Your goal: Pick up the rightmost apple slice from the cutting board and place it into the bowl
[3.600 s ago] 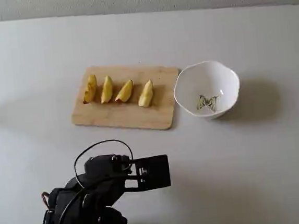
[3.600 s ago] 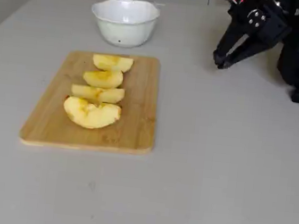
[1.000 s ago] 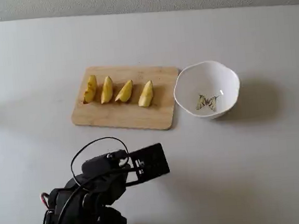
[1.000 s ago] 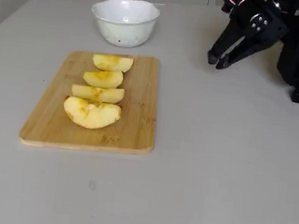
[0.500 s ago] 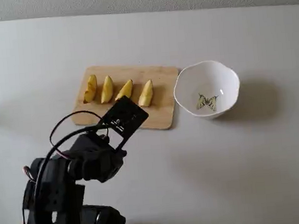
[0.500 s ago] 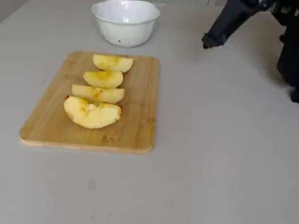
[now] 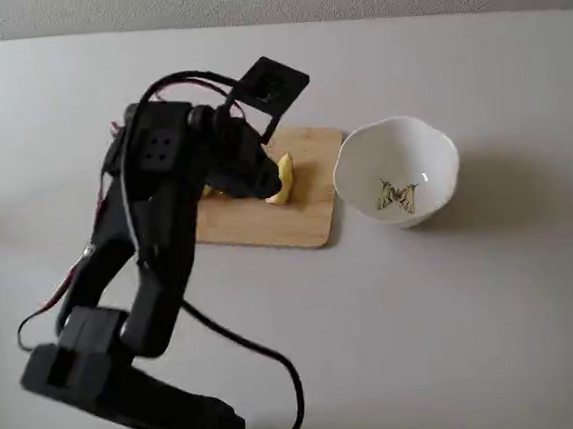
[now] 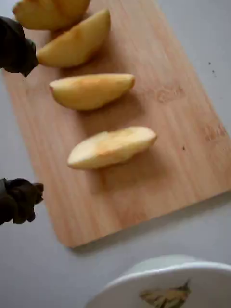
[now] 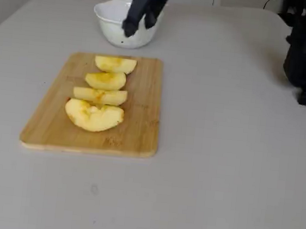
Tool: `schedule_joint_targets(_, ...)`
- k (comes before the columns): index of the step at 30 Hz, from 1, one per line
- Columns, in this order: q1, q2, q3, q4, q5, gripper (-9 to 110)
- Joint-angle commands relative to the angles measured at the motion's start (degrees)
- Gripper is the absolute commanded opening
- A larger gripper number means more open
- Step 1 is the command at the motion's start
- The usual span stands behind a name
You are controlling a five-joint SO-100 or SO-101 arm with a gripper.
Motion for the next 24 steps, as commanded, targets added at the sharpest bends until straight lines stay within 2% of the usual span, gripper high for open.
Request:
schedule_joint_targets(1,1.6,-5.3,-7.9,-2.4,-1.1,31)
schedule_joint_targets(10,3.2,-12.6,-9.0,-8.5,-2.1,31)
schedule_joint_targets(19,3.1,-20.6,-14.7,-8.6,-1.5,30)
schedule_joint_targets(24,3.1,-23.3,-16.3,-8.6,-1.2,15)
